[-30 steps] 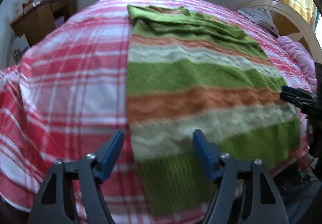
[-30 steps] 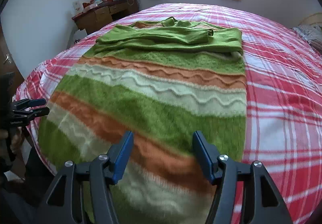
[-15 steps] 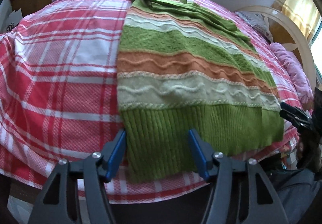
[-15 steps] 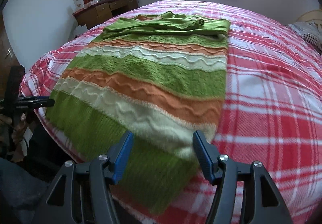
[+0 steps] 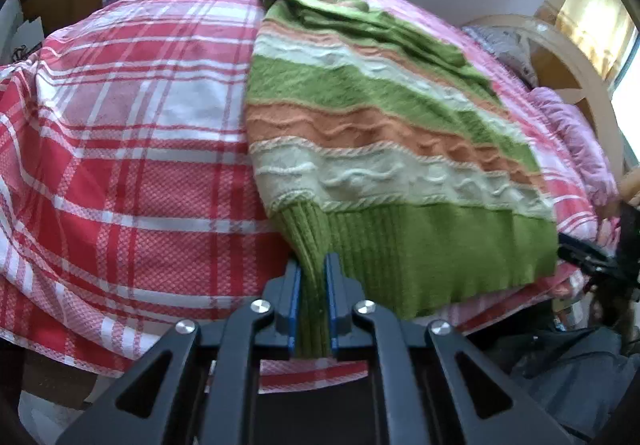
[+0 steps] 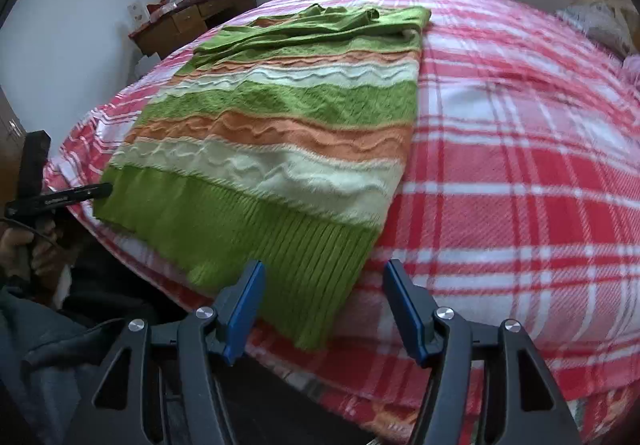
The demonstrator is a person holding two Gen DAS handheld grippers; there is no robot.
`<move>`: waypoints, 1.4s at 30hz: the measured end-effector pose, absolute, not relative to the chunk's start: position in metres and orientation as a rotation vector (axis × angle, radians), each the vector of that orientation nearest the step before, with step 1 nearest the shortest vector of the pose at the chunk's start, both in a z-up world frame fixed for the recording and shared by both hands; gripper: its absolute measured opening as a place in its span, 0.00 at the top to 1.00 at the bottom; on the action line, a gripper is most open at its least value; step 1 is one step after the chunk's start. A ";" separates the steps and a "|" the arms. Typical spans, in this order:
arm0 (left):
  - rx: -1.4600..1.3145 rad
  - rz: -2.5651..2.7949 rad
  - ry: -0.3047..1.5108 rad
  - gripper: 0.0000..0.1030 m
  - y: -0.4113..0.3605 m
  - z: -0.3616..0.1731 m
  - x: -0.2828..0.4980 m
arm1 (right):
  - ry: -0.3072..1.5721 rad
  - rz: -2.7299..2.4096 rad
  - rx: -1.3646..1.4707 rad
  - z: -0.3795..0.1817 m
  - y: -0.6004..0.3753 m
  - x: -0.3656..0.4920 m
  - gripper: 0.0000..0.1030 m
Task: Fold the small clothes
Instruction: 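Close both tools on the ribbed hem of the green sweater, then lift the hem with both tools and fold it toward the collar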
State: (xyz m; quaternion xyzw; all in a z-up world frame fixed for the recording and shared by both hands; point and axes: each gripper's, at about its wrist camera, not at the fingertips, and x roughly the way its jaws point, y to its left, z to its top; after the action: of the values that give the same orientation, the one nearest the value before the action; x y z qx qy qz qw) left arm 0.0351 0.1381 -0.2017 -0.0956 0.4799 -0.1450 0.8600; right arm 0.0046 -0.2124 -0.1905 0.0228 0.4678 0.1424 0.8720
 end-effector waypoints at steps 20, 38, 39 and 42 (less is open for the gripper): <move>-0.309 -0.383 0.948 0.90 0.151 -0.190 0.035 | 0.964 0.492 0.344 -0.196 -0.235 0.004 0.93; -0.520 -0.475 0.818 0.91 0.171 -0.150 0.042 | 0.752 0.574 0.490 -0.132 -0.255 0.023 0.95; -0.528 -0.476 0.810 0.91 0.172 -0.147 0.042 | 0.744 0.577 0.489 -0.128 -0.255 0.024 0.95; -0.545 -0.482 0.788 0.91 0.174 -0.139 0.045 | 0.722 0.587 0.490 -0.120 -0.254 0.031 0.95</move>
State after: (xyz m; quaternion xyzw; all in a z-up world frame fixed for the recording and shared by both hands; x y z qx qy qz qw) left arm 0.0450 0.1743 -0.1387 -0.2598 0.3753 -0.2296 0.8596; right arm 0.0314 -0.2537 -0.1199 0.2337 0.3444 0.2800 0.8651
